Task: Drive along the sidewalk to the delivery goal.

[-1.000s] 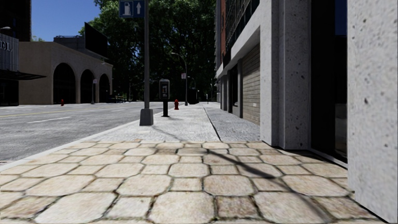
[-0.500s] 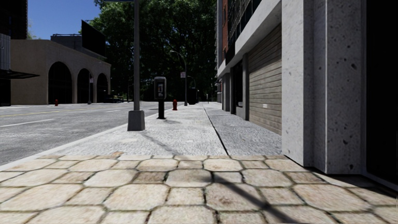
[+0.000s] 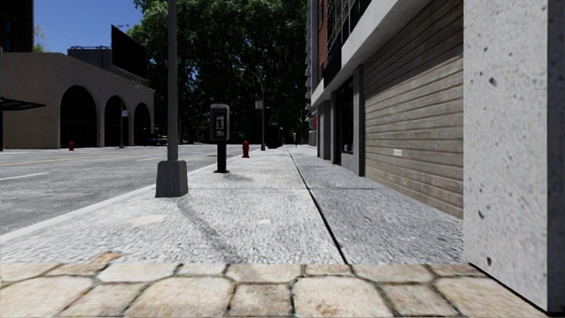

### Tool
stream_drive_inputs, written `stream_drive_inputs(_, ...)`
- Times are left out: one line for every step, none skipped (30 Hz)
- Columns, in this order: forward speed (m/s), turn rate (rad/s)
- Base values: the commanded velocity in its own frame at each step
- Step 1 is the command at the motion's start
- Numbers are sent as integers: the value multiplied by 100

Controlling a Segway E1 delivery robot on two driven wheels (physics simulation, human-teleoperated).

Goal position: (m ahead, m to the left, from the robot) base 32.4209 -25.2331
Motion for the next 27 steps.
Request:
stream_drive_inputs(200,0)
stream_drive_inputs(200,0)
stream_drive_inputs(200,0)
stream_drive_inputs(200,0)
stream_drive_inputs(200,0)
stream_drive_inputs(200,0)
stream_drive_inputs(200,0)
stream_drive_inputs(200,0)
stream_drive_inputs(200,0)
stream_drive_inputs(200,0)
stream_drive_inputs(200,0)
stream_drive_inputs(200,0)
stream_drive_inputs(200,0)
stream_drive_inputs(200,0)
stream_drive_inputs(200,0)
stream_drive_inputs(200,0)
stream_drive_inputs(200,0)
stream_drive_inputs(200,0)
stream_drive_inputs(200,0)
stream_drive_inputs(200,0)
stream_drive_inputs(200,0)
stream_drive_inputs(200,0)
stream_drive_inputs(200,0)
stream_drive_inputs(200,0)
stream_drive_inputs(200,0)
stream_drive_inputs(200,0)
stream_drive_inputs(200,0)
